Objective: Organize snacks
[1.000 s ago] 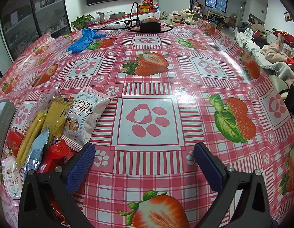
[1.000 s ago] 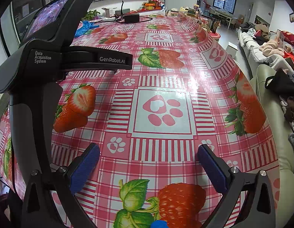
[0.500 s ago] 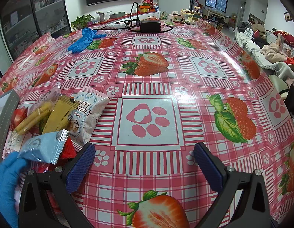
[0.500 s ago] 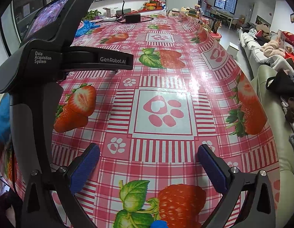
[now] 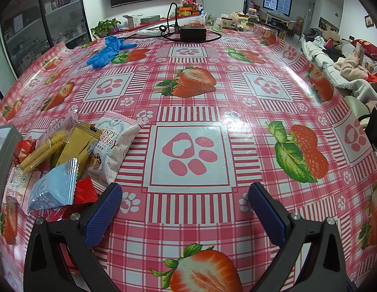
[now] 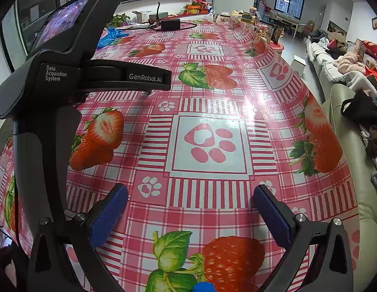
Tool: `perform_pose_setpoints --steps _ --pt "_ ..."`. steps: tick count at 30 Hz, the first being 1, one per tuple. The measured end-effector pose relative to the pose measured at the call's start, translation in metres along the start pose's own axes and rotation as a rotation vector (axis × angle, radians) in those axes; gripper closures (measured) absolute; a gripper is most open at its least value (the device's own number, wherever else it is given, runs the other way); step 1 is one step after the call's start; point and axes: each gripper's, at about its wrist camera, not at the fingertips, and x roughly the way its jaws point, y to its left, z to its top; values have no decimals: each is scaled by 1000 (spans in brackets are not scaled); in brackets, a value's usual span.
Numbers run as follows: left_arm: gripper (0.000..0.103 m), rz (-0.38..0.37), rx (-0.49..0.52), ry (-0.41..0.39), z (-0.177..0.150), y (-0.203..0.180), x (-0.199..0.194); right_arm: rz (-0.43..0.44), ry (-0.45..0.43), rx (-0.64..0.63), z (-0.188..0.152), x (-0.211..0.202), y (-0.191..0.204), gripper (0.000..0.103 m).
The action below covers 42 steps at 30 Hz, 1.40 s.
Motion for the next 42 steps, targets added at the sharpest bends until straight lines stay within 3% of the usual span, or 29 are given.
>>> perform_pose_setpoints --steps 14,20,25,27,30,33,36,40,42 --pt "0 0 0 1 0 0 0 -15 20 0 5 4 0 0" --pt "0 -30 90 55 -3 3 -6 -22 28 7 6 5 0 0" --pt "0 -40 174 -6 -8 20 -63 -22 24 7 5 5 0 0" --pt "0 26 225 -69 -9 30 -82 -21 18 8 5 5 0 0" --pt "0 32 161 -108 -14 69 -98 -24 4 7 5 5 0 0" --pt "0 -9 45 -65 -30 120 -92 -33 -4 2 4 4 0 0" --pt "0 37 -8 -29 -41 160 -76 -41 3 5 4 4 1 0" --pt "0 19 -58 -3 -31 192 -62 -65 84 46 12 6 4 0" --pt "0 21 -56 5 -24 196 -55 -31 122 65 19 6 12 0"
